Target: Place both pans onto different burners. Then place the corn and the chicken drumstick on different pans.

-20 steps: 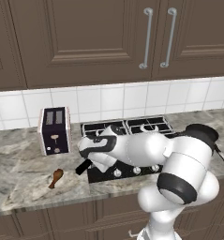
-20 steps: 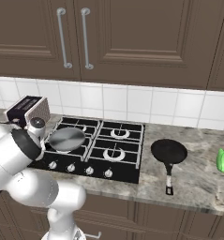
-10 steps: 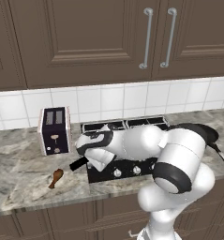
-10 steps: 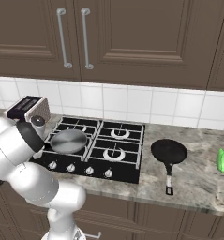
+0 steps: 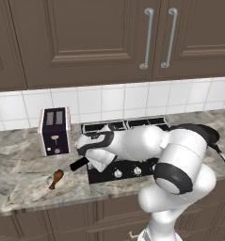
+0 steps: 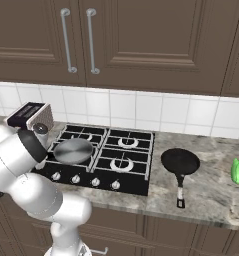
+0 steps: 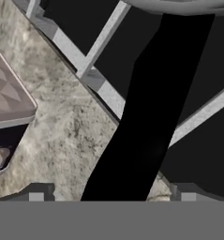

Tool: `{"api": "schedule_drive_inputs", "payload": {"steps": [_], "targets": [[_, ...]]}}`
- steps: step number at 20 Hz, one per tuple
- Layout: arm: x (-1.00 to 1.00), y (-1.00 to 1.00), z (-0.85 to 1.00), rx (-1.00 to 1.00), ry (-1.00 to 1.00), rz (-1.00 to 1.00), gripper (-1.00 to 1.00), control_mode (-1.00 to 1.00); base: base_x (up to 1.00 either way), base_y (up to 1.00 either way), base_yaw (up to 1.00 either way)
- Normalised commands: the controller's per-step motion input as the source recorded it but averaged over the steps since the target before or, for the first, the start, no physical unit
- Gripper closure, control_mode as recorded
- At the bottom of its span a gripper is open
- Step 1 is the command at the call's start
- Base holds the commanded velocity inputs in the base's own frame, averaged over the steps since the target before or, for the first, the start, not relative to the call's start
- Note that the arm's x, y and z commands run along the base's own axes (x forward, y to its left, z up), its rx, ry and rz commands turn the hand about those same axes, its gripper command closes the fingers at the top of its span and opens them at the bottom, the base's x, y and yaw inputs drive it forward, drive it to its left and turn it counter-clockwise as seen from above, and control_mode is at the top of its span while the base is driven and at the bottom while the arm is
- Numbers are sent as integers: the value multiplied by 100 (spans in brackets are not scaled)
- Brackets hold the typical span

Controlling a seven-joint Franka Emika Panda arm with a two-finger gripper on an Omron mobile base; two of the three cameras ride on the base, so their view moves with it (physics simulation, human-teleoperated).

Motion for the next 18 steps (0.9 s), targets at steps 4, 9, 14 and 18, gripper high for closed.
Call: {"api": "schedule_drive_inputs", "payload": {"steps": [4, 9, 14, 18], "targets": [[0, 3, 16, -2, 0, 1, -100, -100, 0, 0, 0], [0, 11, 37, -8, 0, 0, -100, -100, 0, 0, 0], [0, 15, 38, -11, 0, 0, -100, -100, 0, 0, 0], [-1, 16, 31, -13, 0, 0, -100, -100, 0, 0, 0]]}}
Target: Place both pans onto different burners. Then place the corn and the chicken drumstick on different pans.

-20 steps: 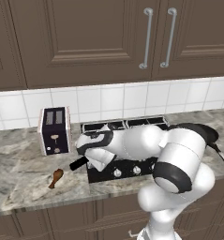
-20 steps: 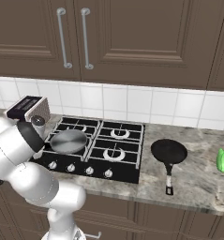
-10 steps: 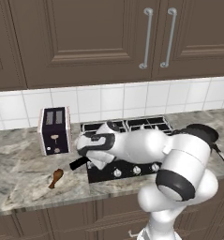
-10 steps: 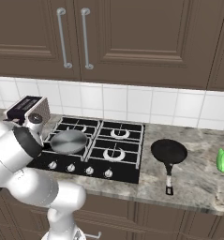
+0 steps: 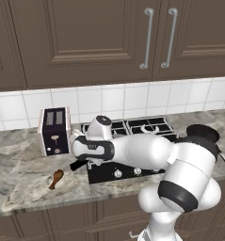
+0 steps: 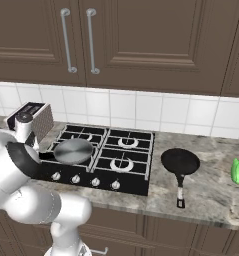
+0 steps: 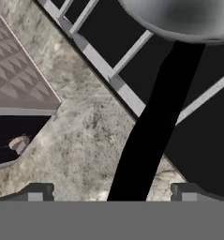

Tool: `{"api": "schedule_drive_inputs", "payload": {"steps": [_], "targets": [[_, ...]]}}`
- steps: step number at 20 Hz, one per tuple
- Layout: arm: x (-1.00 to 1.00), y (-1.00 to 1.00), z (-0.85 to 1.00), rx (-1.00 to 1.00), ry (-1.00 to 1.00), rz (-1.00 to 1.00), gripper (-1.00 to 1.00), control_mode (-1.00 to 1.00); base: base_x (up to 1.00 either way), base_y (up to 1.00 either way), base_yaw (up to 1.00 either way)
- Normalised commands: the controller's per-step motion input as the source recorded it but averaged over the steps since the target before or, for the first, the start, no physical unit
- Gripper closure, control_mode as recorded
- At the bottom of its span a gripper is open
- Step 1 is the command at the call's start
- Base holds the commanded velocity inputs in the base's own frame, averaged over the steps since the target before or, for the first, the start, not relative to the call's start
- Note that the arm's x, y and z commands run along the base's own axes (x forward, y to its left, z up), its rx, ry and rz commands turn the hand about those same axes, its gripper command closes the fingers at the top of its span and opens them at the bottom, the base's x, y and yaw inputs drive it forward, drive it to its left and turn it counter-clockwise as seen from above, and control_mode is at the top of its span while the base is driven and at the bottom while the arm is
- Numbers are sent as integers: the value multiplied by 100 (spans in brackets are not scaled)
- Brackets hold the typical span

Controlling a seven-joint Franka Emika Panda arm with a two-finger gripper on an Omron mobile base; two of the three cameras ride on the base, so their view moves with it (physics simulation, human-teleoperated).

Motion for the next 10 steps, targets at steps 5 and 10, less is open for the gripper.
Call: {"api": "schedule_drive_inputs", "payload": {"steps": [5, 10], "targets": [[0, 3, 34, -10, 0, 3, -100, -100, 0, 0, 0], [0, 12, 7, -3, 0, 8, -100, -100, 0, 0, 0]]}}
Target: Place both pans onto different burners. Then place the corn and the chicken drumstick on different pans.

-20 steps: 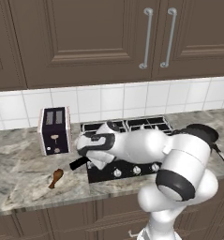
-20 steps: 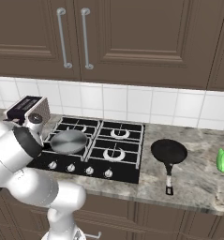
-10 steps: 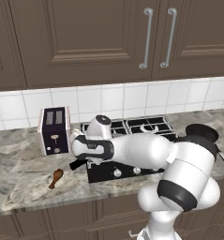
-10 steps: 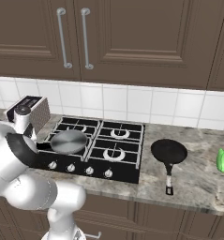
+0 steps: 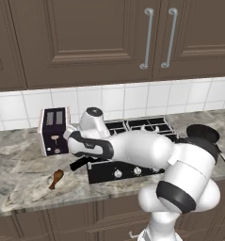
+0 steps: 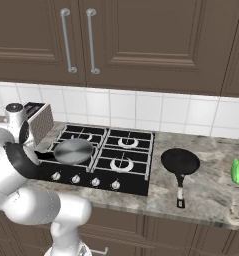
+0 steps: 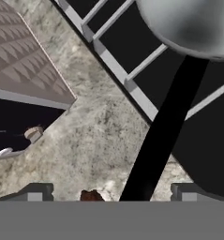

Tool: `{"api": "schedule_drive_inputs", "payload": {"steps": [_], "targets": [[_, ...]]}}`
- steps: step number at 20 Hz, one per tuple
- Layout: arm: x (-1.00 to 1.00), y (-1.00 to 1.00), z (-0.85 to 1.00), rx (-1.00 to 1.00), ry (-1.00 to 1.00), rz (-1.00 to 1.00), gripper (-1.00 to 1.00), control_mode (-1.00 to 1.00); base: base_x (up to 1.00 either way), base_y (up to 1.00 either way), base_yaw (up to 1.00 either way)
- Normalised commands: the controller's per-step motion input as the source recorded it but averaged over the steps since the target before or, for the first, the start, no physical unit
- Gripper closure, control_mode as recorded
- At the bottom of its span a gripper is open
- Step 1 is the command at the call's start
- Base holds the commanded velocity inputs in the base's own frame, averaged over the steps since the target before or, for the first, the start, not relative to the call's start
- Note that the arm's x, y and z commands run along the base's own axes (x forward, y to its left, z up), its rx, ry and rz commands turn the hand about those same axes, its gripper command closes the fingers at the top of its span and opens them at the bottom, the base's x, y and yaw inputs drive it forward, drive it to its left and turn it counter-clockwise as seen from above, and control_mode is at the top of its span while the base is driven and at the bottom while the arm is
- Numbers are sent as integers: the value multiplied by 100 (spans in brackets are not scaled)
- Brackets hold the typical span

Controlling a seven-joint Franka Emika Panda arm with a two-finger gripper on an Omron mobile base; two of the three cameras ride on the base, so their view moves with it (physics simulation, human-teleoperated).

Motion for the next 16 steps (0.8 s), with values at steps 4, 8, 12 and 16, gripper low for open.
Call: {"api": "schedule_drive_inputs", "payload": {"steps": [4, 8, 12, 16], "targets": [[0, 16, 0, 0, 0, 12, -100, -100, 0, 0, 0], [0, 19, 0, 0, 0, 17, -100, -100, 0, 0, 0], [-5, 28, 0, -5, 0, 16, -100, -100, 0, 0, 0], [-17, 40, 0, -13, 0, 11, -100, -100, 0, 0, 0]]}}
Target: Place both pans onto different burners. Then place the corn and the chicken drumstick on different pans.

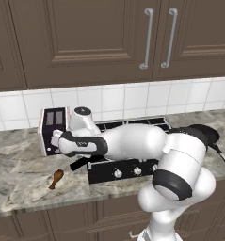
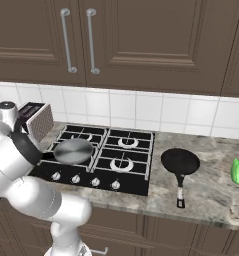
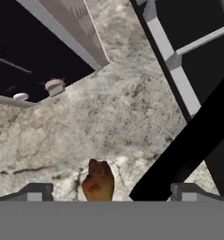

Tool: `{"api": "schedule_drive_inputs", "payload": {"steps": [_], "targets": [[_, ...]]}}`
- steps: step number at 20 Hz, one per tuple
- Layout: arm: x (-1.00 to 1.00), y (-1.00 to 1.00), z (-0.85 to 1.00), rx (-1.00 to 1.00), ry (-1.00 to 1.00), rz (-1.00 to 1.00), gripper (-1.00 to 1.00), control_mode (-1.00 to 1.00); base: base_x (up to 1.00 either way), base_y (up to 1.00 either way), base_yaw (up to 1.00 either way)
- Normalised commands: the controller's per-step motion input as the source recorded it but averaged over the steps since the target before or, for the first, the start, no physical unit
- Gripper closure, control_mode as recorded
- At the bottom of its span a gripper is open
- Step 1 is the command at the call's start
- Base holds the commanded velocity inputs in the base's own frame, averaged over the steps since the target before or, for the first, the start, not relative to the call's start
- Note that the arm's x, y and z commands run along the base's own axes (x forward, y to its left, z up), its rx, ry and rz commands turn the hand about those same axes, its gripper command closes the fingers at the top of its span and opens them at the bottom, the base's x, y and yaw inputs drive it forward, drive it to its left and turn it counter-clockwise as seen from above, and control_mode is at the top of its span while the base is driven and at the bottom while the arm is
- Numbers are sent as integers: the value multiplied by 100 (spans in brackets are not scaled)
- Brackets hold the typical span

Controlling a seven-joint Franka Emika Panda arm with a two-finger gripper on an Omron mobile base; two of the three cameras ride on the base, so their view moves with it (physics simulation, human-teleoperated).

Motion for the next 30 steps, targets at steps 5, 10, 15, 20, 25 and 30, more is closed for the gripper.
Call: {"api": "schedule_drive_inputs", "payload": {"steps": [5, 10, 15, 20, 25, 30], "targets": [[-18, 43, 0, -14, 0, 6, -100, -100, 0, 0, 0], [-21, 39, 0, -10, 0, 3, -100, -100, 0, 0, 0], [-18, 24, -12, -4, 0, 0, -100, -100, 0, 0, 0], [-8, 8, -34, -3, -1, 0, -100, -100, 0, 0, 0], [-4, 0, -43, -1, -2, 0, -100, -100, 0, 0, 0], [0, 0, -31, 0, -1, 0, -100, -100, 0, 0, 0]]}}
